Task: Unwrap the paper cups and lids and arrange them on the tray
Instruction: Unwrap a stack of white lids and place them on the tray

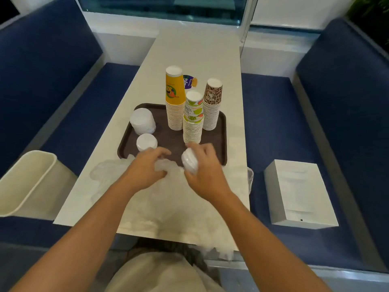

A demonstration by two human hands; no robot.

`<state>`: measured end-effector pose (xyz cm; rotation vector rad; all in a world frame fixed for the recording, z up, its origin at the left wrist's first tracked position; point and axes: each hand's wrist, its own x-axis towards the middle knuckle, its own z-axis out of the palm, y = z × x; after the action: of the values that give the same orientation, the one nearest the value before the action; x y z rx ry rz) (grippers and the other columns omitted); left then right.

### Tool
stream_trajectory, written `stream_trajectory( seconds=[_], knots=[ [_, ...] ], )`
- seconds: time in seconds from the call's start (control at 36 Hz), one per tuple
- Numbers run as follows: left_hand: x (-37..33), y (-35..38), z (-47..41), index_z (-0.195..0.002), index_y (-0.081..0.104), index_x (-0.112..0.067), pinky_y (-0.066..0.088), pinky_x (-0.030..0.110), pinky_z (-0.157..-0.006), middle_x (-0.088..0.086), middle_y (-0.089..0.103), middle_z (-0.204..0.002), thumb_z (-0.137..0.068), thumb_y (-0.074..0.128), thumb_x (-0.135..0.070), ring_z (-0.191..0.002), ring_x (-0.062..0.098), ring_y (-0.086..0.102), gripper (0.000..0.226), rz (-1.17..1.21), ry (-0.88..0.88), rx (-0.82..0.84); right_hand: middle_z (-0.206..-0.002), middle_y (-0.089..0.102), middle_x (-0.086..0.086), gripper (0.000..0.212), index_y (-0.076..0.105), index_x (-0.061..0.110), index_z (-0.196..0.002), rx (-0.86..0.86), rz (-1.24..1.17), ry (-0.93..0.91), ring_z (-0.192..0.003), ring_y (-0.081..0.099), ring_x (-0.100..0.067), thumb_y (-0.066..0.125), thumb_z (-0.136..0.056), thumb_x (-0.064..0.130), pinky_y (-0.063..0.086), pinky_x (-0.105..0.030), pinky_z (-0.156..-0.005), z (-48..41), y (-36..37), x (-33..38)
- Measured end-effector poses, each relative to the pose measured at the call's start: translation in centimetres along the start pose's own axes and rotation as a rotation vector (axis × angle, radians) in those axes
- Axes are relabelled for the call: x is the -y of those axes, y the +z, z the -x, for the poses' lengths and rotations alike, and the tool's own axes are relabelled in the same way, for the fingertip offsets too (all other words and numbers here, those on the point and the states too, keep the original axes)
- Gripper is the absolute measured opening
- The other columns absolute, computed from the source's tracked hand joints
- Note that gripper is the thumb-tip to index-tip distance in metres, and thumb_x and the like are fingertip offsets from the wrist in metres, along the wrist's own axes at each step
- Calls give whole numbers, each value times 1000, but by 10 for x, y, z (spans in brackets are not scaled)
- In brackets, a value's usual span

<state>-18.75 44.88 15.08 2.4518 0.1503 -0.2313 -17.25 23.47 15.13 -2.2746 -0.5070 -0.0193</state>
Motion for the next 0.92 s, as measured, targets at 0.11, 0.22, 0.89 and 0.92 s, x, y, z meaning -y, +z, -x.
stream_trajectory(
  seconds=[0.11, 0.22, 0.89, 0.92],
  knots=[
    [-2, -12, 20, -134, 54, -53, 38, 55, -116, -2, 42, -150, -88, 74, -56, -137, 29, 38, 51, -28, -93, -221, -133, 38, 1, 74, 41, 35, -147, 199, 39, 137, -118, 54, -24, 81, -86, 23, 53, -34, -100, 8, 34, -19],
    [10, 4, 33, -146, 37, -60, 17, 68, -120, -3, 21, -163, -78, 43, -94, -152, 33, 19, 77, -317, -152, -52, -129, 37, 1, 72, 39, 35, -147, 274, 103, 123, -114, 53, -25, 79, -88, 24, 53, -32, -94, 14, 49, -33],
    [-22, -47, 57, -148, 40, -47, 47, 48, -108, -6, 47, -151, -83, 58, -82, -134, 23, 48, 75, 59, -214, -242, -123, 46, 7, 67, 45, 34, -141, -135, -210, 150, -104, 50, -10, 81, -85, 35, 41, -18, -80, -19, 20, 14],
    [-32, -46, 57, -146, 44, -44, 48, 44, -105, -7, 51, -146, -91, 57, -74, -129, 20, 52, 64, 257, -221, -277, -123, 47, 6, 67, 46, 34, -141, -146, -225, 118, -105, 50, -11, 81, -84, 34, 41, -17, -81, -19, 20, 21]
  ],
)
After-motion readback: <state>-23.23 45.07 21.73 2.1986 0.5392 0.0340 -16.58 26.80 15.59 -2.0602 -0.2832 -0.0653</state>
